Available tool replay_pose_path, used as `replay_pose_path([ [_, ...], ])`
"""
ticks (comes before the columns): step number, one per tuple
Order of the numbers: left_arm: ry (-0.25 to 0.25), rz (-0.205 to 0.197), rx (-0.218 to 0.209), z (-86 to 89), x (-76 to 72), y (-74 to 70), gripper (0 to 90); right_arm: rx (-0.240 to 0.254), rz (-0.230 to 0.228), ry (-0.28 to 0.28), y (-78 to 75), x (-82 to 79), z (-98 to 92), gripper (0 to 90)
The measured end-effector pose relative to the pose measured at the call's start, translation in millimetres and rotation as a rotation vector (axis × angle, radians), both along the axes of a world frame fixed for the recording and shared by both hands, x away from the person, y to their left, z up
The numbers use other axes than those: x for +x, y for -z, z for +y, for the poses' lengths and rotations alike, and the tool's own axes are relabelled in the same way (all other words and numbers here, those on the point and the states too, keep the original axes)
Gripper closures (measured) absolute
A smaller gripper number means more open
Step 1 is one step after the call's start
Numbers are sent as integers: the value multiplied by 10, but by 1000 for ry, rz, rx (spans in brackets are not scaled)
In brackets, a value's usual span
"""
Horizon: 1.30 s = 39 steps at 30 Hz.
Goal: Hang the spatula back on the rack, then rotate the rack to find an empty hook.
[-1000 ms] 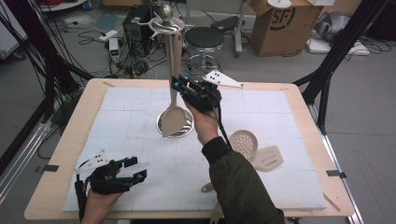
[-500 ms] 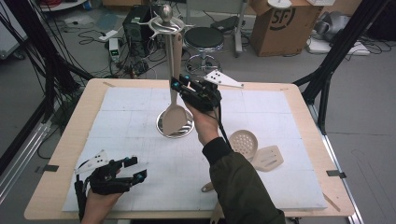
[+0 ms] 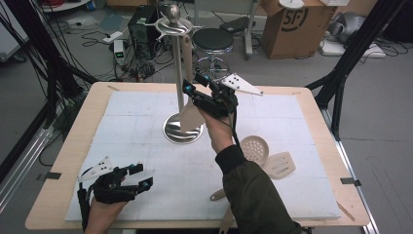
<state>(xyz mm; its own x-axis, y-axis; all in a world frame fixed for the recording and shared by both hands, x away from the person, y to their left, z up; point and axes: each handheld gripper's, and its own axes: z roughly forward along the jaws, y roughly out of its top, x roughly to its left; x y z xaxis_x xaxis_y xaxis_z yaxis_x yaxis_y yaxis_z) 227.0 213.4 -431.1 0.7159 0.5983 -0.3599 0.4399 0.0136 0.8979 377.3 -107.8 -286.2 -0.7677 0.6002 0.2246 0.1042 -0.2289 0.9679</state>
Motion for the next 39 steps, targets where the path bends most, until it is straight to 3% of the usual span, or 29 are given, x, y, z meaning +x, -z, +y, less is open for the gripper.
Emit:
replay_pose_path([
  [8,-2,-1,2,0,2,0,265,146,-25,-21,-56,5,-156,482],
  [16,-4,1,2,0,-3,0,266,169,-62,5,-143,-15,-211,484],
  [21,-6,-4,2,8,-10,-7,265,201,-67,6,-338,24,-169,494],
  [26,-6,-2,1,12,-18,-7,265,268,-46,25,-508,89,-171,668],
  [30,-7,-6,-3,26,-21,-12,266,289,-33,26,-535,149,-185,824],
  [34,-4,-8,-4,21,-19,-15,266,297,-27,18,-528,185,-191,898],
  [39,-3,-2,4,16,-8,-6,268,297,-35,11,-538,186,-129,898],
])
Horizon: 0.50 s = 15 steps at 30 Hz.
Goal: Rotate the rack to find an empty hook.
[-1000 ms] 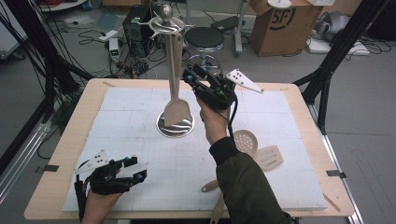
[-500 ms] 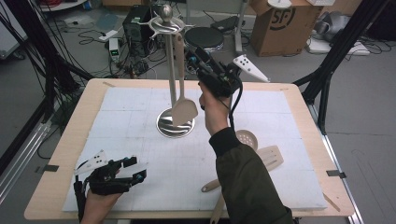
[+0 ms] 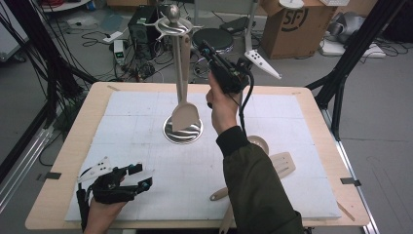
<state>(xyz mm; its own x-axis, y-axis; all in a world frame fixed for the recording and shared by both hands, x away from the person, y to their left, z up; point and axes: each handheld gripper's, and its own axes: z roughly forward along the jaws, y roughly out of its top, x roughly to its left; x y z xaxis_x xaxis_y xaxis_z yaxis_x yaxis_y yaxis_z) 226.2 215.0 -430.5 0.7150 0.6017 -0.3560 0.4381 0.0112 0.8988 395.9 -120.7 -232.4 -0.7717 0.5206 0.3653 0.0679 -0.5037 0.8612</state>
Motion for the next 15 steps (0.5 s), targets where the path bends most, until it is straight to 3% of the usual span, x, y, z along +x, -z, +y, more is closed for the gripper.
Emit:
replay_pose_path([
  [7,-2,-1,2,2,-4,-3,268,10,-24,-6,-102,-4,91,898],
  [15,2,-7,-7,12,-16,-11,268,-9,-21,16,-177,11,184,898],
])
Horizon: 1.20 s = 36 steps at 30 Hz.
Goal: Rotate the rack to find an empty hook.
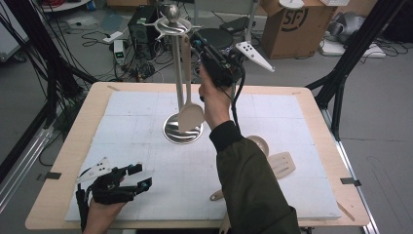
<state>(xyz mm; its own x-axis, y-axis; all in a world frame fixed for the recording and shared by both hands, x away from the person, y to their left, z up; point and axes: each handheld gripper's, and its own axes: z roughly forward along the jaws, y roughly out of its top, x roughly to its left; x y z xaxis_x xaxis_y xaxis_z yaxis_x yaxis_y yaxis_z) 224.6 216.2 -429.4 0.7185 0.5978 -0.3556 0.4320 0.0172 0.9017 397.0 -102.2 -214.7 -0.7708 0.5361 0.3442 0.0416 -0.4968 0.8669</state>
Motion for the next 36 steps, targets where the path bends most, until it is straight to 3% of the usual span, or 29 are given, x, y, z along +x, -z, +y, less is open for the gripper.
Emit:
replay_pose_path([
  [36,-41,-15,-4,25,-16,-8,260,-63,-46,-81,-51,-174,284,898],
])
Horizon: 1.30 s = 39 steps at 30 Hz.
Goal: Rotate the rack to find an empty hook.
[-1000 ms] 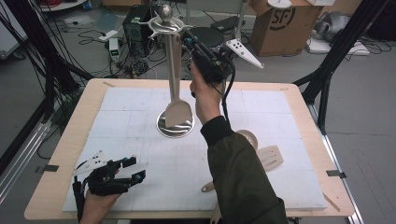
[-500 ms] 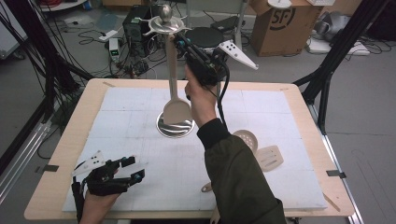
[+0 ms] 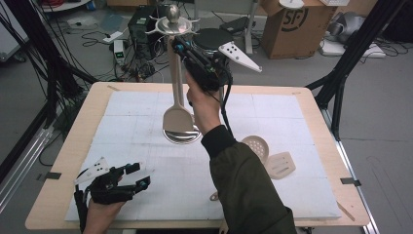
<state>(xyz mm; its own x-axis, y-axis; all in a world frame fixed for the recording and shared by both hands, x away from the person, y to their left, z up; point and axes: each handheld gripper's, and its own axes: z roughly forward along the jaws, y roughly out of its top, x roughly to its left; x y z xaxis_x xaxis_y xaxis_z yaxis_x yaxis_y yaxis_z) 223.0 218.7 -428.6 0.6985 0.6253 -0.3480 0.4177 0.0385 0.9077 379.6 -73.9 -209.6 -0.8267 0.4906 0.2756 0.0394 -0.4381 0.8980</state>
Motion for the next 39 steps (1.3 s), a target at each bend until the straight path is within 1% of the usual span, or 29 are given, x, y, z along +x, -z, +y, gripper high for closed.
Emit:
replay_pose_path([
  [3,-1,0,1,0,1,1,260,-11,-7,-14,-31,-20,52,898],
  [6,1,0,-1,-4,1,2,260,-41,-11,-12,-58,-35,123,898],
  [8,3,-1,2,-1,-3,1,260,-39,6,-20,-65,-31,159,898],
  [9,0,-1,1,3,-8,-1,260,-34,0,-19,-67,-35,158,898],
  [11,-1,-1,-3,8,-10,-1,260,-36,-4,-21,-77,-48,143,898],
  [14,-1,-1,-4,9,-10,-1,260,-26,-13,-5,-95,-65,69,898],
  [15,1,0,-5,5,-11,-2,260,-26,-21,10,-97,-63,39,898],
  [18,3,-3,-1,0,-12,-3,260,-22,-22,54,-105,-45,-56,898],
  [21,1,0,0,-2,-11,-2,260,1,-1,71,-83,3,-150,898],
  [24,0,-1,5,-2,-11,-2,260,-6,9,81,-34,54,-201,898],
  [29,2,-1,2,3,-13,-3,260,1,39,87,73,114,-231,897],
  [31,1,-1,0,7,-15,-3,260,7,63,87,125,169,-253,897],
  [35,1,-1,-1,8,-18,-3,260,27,99,104,162,254,-299,898],
  [39,6,-4,3,1,-16,-1,260,16,102,128,168,325,-351,898],
])
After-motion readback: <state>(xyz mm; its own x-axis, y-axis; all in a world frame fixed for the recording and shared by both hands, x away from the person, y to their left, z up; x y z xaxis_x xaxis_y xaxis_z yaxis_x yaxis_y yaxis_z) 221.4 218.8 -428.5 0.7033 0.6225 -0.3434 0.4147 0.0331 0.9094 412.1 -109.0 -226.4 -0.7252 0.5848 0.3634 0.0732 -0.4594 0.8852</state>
